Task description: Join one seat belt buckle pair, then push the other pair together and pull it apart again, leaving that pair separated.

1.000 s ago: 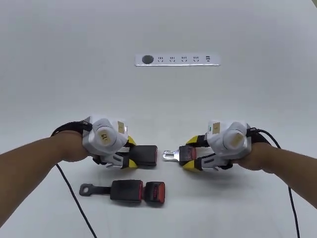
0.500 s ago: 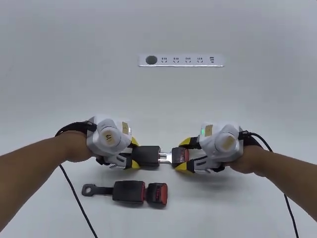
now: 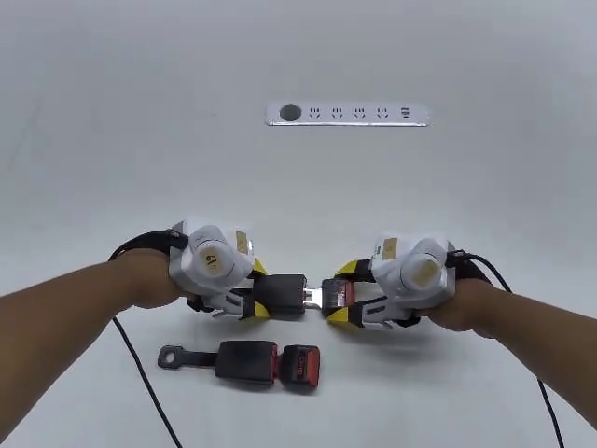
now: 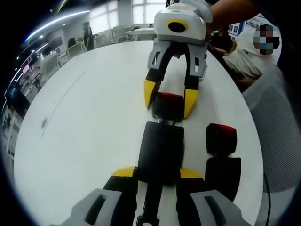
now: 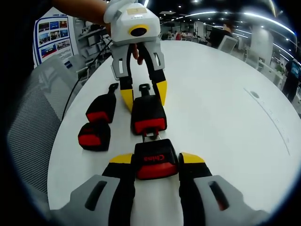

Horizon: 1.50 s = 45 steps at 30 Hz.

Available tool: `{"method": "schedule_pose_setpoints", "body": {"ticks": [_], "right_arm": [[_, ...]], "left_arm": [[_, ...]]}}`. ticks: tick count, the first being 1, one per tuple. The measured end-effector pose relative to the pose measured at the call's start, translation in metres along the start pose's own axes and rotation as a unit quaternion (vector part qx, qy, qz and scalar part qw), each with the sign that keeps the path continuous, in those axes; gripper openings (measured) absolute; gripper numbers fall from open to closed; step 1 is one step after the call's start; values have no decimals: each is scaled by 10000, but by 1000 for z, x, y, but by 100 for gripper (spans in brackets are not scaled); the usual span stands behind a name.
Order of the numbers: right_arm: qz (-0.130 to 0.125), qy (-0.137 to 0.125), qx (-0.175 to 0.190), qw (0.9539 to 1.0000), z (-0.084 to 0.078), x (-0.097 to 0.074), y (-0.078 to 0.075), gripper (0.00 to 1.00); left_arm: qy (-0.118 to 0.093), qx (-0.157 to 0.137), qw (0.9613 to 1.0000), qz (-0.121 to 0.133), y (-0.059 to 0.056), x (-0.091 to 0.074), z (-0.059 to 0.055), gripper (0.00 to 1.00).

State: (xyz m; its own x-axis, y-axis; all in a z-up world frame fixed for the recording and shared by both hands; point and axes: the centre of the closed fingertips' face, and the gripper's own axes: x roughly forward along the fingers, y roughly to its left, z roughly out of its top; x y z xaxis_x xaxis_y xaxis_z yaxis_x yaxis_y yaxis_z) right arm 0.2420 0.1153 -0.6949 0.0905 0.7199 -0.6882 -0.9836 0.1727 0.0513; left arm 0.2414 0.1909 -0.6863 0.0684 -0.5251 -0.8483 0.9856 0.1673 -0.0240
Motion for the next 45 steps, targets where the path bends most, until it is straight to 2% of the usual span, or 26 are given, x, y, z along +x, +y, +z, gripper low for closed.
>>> {"method": "schedule_pose_setpoints", "body": {"ticks": [7, 12, 26, 45], "right_arm": [[-31, -4, 6, 10000, -1, 2, -2, 35], [-99, -67, 75, 9999, 10, 11, 0, 35], [-200, -96, 199, 9996, 13, 10, 1, 35], [-196, -29, 200, 9996, 14, 10, 2, 35]], "left_arm": [[88, 31, 9999, -48, 0, 1, -1, 32], [135, 10, 9999, -26, 0, 1, -2, 32], [127, 31, 9999, -28, 1, 2, -4, 32], [239, 112, 9996, -38, 0, 2, -2, 32]]}}
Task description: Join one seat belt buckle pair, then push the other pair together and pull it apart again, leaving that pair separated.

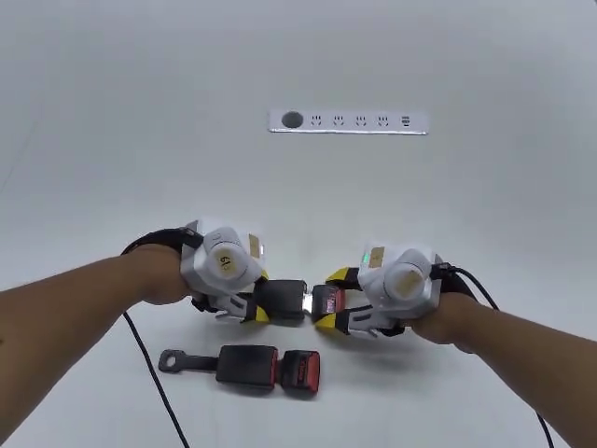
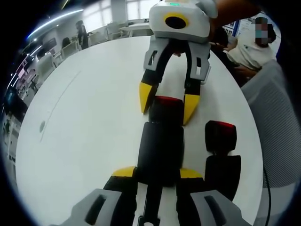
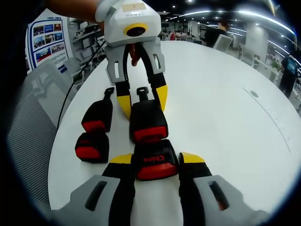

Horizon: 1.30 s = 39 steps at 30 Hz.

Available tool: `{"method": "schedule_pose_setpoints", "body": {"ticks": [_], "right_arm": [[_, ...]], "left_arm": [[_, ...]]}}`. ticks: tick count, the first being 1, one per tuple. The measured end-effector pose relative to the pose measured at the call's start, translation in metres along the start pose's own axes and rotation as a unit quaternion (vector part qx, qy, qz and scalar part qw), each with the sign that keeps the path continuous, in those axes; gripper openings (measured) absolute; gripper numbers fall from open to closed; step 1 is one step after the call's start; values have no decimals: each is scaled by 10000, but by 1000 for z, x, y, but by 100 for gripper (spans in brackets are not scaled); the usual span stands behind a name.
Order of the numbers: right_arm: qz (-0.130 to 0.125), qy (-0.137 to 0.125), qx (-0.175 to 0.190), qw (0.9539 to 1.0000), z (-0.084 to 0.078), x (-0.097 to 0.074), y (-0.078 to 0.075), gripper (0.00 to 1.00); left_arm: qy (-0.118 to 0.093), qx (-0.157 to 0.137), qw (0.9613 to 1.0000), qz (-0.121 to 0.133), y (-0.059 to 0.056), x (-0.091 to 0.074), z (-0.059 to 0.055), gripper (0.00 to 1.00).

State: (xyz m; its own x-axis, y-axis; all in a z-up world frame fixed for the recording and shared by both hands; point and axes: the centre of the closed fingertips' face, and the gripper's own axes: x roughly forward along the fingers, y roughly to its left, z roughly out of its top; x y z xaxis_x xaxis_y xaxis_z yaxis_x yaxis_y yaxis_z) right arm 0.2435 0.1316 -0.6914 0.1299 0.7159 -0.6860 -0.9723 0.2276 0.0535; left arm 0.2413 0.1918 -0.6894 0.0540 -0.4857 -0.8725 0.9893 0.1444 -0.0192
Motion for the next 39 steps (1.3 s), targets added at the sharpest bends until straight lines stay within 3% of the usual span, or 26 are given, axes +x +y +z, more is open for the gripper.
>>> {"method": "schedule_pose_setpoints", "body": {"ticks": [39], "right_arm": [[33, 5, -30, 10000, -2, 1, -1, 35]], "left_arm": [[-61, 14, 10000, 1, 1, 0, -1, 33]]}}
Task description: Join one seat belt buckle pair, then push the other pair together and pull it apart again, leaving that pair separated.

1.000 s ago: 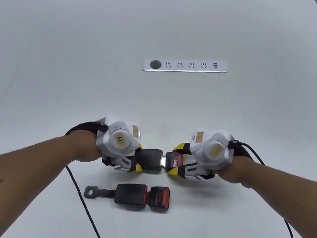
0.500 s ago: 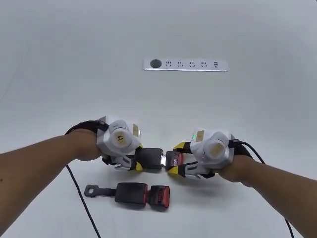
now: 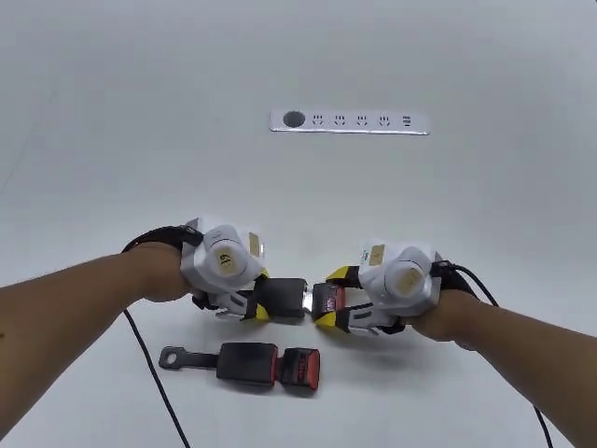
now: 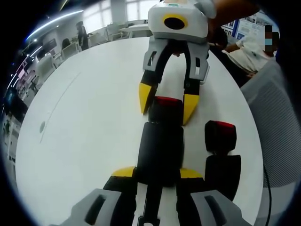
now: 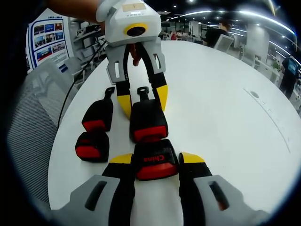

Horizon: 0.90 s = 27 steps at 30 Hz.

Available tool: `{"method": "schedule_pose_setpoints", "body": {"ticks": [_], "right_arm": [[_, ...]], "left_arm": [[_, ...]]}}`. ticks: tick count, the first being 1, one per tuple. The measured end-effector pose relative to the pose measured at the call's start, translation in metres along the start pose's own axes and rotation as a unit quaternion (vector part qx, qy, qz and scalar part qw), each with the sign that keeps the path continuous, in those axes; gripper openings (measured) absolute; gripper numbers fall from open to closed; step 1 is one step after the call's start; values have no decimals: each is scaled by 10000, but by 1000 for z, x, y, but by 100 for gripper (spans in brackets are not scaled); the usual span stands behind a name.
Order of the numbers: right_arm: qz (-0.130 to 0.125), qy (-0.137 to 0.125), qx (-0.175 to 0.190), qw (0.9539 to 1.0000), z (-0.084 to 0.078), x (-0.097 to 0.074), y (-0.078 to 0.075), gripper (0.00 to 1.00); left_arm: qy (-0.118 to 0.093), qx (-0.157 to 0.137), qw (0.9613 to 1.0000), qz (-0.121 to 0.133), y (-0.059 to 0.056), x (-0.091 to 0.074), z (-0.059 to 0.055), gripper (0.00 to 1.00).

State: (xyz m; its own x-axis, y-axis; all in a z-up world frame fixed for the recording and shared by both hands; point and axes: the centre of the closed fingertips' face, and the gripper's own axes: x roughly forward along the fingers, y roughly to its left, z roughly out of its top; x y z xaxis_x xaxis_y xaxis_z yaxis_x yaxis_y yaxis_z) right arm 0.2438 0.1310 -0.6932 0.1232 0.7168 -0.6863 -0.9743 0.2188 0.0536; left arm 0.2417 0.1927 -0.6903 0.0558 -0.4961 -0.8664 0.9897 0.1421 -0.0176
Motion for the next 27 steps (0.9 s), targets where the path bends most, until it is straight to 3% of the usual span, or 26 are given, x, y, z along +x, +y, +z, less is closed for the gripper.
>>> {"method": "schedule_pose_setpoints", "body": {"ticks": [27], "right_arm": [[50, 89, -61, 9999, -6, -7, -4, 35]], "left_arm": [[-140, -49, 9999, 10, 1, -1, 1, 33]]}}
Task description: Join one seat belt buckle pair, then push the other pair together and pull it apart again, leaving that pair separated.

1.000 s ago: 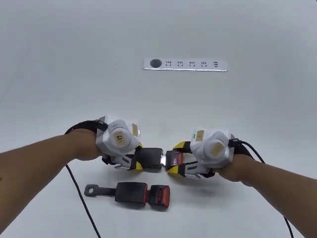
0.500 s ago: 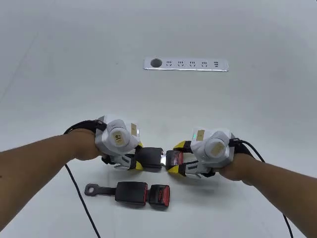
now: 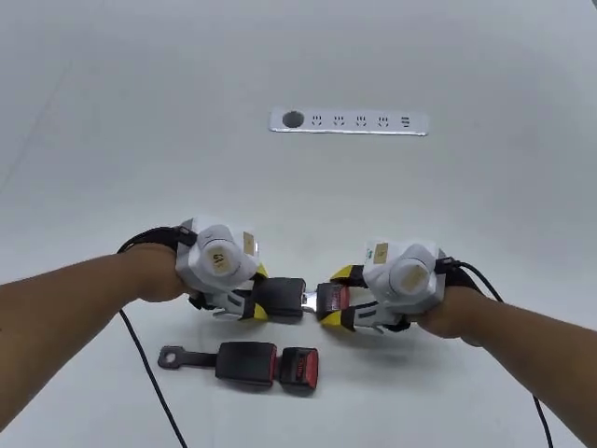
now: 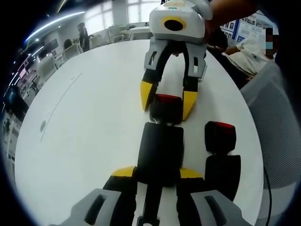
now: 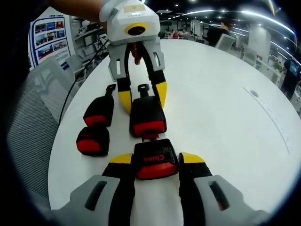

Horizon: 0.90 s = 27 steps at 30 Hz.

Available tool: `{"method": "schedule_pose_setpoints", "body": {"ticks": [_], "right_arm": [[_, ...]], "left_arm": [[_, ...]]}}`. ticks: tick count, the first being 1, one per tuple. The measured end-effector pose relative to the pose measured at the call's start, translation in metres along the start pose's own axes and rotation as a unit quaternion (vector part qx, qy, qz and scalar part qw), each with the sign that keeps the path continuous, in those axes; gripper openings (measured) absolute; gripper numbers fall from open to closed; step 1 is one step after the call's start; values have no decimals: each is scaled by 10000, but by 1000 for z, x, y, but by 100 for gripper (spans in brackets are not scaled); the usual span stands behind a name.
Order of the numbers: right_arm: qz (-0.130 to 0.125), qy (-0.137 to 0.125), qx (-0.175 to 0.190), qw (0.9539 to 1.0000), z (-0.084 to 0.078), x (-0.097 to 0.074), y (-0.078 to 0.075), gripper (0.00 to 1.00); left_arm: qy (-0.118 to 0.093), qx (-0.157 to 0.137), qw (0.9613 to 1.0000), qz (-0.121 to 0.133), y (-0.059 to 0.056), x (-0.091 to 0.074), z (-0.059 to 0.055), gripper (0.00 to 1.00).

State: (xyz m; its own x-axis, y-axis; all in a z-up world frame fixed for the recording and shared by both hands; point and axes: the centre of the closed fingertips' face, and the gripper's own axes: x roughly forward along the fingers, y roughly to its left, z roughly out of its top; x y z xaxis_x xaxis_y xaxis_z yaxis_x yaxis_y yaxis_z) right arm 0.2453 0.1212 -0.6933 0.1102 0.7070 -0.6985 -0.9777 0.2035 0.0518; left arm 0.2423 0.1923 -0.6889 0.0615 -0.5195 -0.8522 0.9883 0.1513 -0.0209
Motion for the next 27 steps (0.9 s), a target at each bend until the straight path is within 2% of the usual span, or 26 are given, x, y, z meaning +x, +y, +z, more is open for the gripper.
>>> {"method": "schedule_pose_setpoints", "body": {"ticks": [4, 10, 27], "right_arm": [[21, 21, 44, 10000, -5, -6, -2, 35], [20, 42, 1, 10000, -5, -5, -1, 35], [11, 193, -121, 9997, -28, -28, -5, 35]], "left_arm": [[-51, -31, 10000, 14, 0, 0, 0, 33], [-53, -34, 10000, 21, -1, -1, 1, 33], [-85, -80, 9999, 41, -2, -2, 2, 33]]}}
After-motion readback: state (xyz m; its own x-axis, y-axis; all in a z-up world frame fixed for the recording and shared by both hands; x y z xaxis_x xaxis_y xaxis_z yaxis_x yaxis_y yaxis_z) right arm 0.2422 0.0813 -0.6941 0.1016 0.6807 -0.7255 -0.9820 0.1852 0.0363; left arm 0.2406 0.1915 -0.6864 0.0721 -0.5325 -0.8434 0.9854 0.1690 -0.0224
